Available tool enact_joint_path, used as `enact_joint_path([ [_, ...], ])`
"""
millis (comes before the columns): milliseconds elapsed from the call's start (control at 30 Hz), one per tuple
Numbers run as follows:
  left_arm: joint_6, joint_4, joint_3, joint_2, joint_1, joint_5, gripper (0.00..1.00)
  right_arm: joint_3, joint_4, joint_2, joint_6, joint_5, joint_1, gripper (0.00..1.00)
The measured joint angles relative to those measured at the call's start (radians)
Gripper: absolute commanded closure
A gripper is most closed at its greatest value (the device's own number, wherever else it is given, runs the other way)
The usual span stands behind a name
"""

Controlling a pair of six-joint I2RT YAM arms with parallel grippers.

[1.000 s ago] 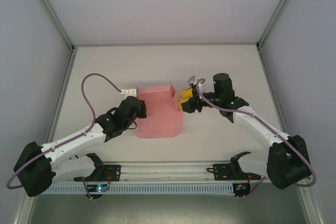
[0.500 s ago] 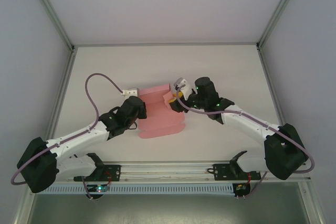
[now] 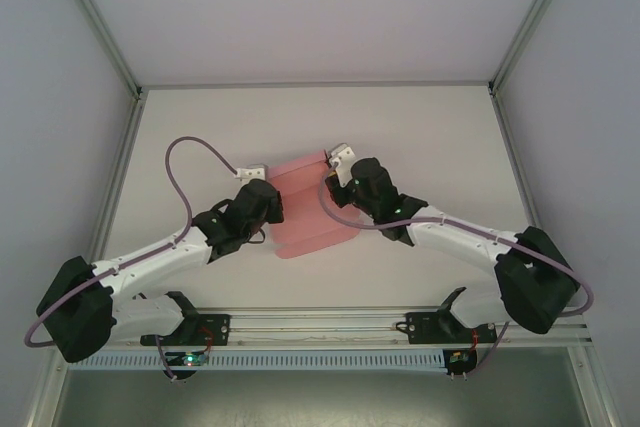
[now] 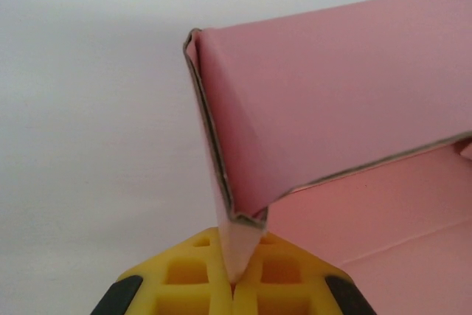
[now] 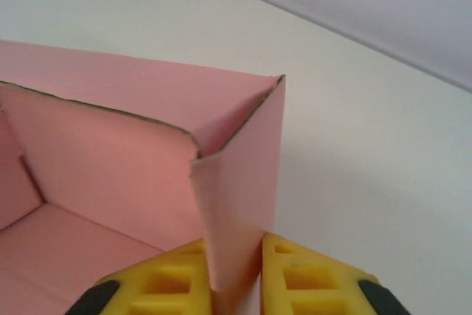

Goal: Assemble paper box

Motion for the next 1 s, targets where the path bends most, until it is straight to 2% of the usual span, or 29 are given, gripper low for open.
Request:
enact_joint_path([
  [133, -0.050, -0.022, 0.049, 0.045, -0.003, 0.007, 1.00, 0.030, 0.025, 0.081, 0.030, 0.254, 0.050, 0.93],
  [267, -0.119, -0.042, 0.097, 0.090, -0.011, 0.011, 1.00, 0.095, 0.021, 0.174, 0.071, 0.459, 0.074, 0.90],
  [500, -0.212, -0.049, 0.130, 0.109, -0.027, 0.007, 1.00, 0.165, -0.021, 0.227, 0.100, 0.619, 0.088, 0.91],
  [633, -0.224, -0.062, 0.133, 0.111, -0.027, -0.008, 1.00, 0.135, 0.025, 0.209, 0.080, 0.556, 0.087, 0.90],
  [733, -0.224, -0.102, 0.133, 0.114, -0.027, -0.028, 1.00, 0.043, 0.106, 0.147, 0.054, 0.398, 0.069, 0.76],
  [767, -0.224, -0.117, 0.133, 0.114, -0.027, -0.032, 1.00, 0.015, 0.130, 0.126, 0.044, 0.338, 0.055, 0.75],
  [867, -0.224, -0.150, 0.133, 0.113, -0.027, -0.050, 1.00, -0.029, 0.157, 0.079, 0.027, 0.193, 0.023, 0.65],
  [967, -0.219, -0.168, 0.132, 0.110, -0.027, -0.074, 1.00, -0.056, 0.156, 0.016, 0.016, 0.097, 0.008, 0.37],
  [1000, -0.215, -0.174, 0.128, 0.106, -0.026, -0.084, 1.00, -0.071, 0.155, -0.019, 0.005, 0.069, 0.005, 0.22],
])
